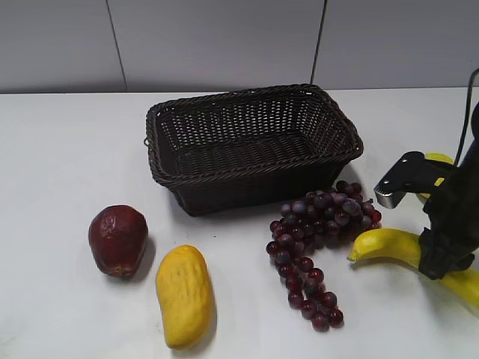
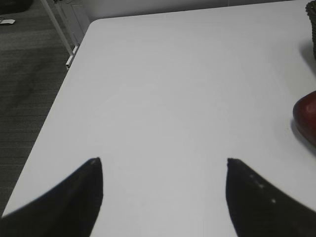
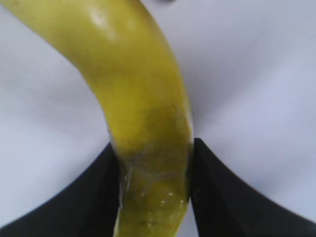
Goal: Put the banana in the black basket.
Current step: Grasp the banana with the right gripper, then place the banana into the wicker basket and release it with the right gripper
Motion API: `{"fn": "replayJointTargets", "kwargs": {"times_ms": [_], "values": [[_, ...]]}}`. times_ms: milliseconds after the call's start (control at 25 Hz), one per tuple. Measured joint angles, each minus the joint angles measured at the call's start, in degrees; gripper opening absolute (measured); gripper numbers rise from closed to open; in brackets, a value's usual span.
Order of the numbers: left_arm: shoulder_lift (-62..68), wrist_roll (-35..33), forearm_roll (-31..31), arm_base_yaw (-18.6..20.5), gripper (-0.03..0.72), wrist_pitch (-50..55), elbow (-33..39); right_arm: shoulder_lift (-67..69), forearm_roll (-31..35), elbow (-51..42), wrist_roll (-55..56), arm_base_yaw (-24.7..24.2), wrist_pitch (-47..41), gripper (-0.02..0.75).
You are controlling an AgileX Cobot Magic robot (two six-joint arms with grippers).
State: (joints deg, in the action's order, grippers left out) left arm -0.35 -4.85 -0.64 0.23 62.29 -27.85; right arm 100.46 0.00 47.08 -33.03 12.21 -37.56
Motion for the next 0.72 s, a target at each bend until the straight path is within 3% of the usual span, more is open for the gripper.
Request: {"fn": "replayJointTargets", "kwargs": {"times_ms": [360,720], "values": [[0.0,0.0,0.0,0.0,0.575,0.0,0.0,-9.4,-2.6,4.6,-3.9,0.0,-4.2,0.307],[0.0,0.0,0.0,0.0,0.575,0.0,0.0,-7.9,-4.4,27.3,-15.0,0.0,-7.8,0.307]]}}
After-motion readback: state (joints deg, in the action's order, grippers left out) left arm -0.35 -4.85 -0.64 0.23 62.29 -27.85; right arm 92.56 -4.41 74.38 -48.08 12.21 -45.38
